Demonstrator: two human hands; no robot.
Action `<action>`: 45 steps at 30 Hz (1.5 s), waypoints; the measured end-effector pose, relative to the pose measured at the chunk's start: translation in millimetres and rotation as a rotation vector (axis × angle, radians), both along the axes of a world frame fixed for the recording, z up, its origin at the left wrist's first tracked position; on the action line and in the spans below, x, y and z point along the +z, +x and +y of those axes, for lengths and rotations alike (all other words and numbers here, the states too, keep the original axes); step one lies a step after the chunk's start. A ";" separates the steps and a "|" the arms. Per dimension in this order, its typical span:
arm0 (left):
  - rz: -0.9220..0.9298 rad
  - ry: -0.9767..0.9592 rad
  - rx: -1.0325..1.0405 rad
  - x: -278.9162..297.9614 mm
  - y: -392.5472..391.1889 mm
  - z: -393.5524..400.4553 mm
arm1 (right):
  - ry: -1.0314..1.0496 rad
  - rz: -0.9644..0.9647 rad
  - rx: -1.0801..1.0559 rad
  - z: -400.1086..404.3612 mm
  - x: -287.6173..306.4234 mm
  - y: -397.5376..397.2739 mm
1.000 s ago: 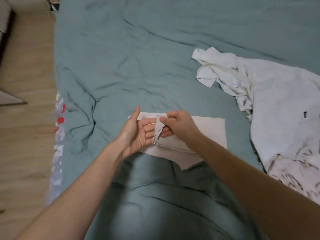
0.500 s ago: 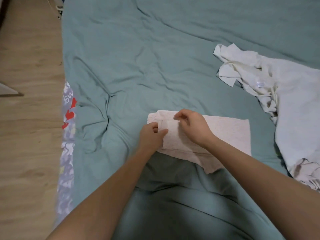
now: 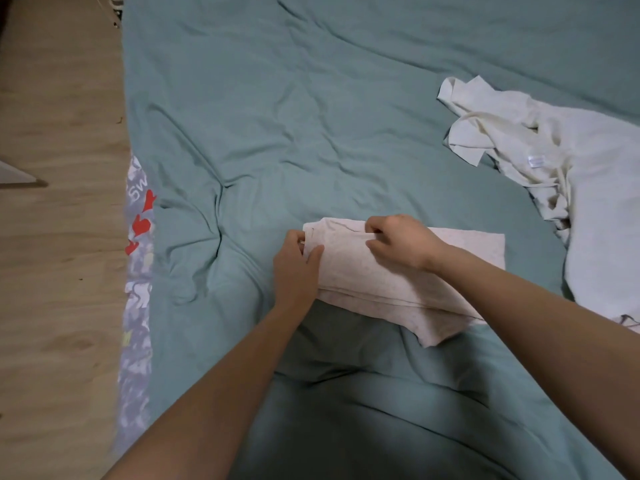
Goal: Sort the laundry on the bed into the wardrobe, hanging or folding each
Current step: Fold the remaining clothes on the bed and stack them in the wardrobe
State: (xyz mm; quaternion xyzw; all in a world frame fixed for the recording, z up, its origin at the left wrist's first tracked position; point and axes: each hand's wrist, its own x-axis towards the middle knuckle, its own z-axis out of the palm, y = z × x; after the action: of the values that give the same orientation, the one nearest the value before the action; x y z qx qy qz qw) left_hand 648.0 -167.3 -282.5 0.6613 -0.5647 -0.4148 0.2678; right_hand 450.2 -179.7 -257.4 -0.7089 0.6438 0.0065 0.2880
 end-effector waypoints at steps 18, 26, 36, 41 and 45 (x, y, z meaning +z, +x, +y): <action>-0.732 -0.058 0.016 2.4 -53.1 4.3 | -0.085 0.370 -0.040 53.8 -5.8 -131.7; -0.641 -0.443 -0.619 -2.6 -138.3 41.3 | -0.186 0.323 -0.033 57.4 -13.4 -158.2; -0.447 -0.475 -0.847 -16.1 -156.7 88.2 | -0.207 0.130 -0.081 65.1 -36.6 -178.1; -0.479 -0.438 -0.937 -23.3 -155.9 94.4 | -0.421 -0.068 -0.190 108.9 -24.5 -172.3; -0.371 -0.349 -1.105 -16.9 -160.9 73.6 | -0.383 -0.163 -0.106 160.4 -26.5 -151.2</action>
State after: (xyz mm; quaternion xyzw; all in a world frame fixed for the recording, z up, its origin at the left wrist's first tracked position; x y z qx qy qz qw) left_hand 487.1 -93.7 -299.4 0.2779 -0.9212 -0.2718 0.0143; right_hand 299.1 -19.2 -283.9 -0.7139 0.6444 -0.1885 0.1989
